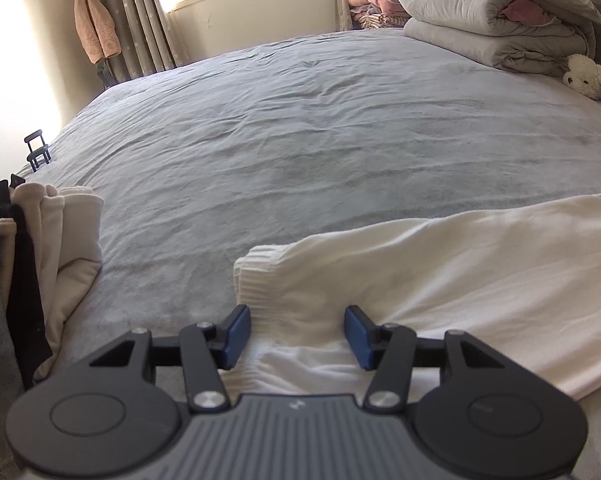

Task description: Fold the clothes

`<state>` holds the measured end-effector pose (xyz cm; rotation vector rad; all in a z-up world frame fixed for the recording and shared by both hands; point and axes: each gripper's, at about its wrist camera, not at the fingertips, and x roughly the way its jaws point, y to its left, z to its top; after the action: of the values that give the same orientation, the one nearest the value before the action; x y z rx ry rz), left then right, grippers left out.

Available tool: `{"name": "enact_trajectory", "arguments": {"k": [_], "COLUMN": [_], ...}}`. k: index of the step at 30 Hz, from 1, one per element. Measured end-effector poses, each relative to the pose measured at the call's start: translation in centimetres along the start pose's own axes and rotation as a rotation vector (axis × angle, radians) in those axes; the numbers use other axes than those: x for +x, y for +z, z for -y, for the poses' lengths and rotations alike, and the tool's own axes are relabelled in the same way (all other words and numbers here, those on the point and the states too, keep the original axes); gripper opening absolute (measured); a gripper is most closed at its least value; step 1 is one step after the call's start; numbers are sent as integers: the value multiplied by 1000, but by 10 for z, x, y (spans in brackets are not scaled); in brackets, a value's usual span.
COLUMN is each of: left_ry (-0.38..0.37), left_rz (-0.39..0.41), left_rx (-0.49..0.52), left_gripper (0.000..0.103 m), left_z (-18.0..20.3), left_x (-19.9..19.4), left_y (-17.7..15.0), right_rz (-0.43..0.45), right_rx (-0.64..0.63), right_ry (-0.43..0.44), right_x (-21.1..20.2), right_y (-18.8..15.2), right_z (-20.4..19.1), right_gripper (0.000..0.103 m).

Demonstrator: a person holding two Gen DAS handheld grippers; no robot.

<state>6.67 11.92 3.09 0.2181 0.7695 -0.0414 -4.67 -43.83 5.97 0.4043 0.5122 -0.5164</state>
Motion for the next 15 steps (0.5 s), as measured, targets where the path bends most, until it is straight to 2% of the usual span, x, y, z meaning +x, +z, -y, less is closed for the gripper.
{"name": "enact_trajectory", "arguments": {"k": [1, 3, 5, 8, 11, 15], "left_ry": [0, 2, 4, 7, 11, 13], "left_rz": [-2, -7, -11, -15, -19, -23], "left_rx": [-2, -1, 1, 2, 1, -4], "left_gripper": [53, 53, 53, 53, 53, 53], "left_z": [-1, -1, -1, -1, -2, -3], "left_x": [-1, -1, -1, -1, -1, -2], "left_y": [0, 0, 0, 0, -1, -1], "right_rz": [34, 43, -46, -141, -97, -38], "right_rx": [-43, -114, -166, -142, -98, -63], "right_ry": [0, -3, -60, -105, -102, -134], "right_x": [-7, -9, 7, 24, 16, 10], "right_y": [-1, -6, -11, -12, -9, -5], "right_z": [-5, -12, -16, -10, -3, 1], "right_gripper": [11, 11, 11, 15, 19, 35]}}
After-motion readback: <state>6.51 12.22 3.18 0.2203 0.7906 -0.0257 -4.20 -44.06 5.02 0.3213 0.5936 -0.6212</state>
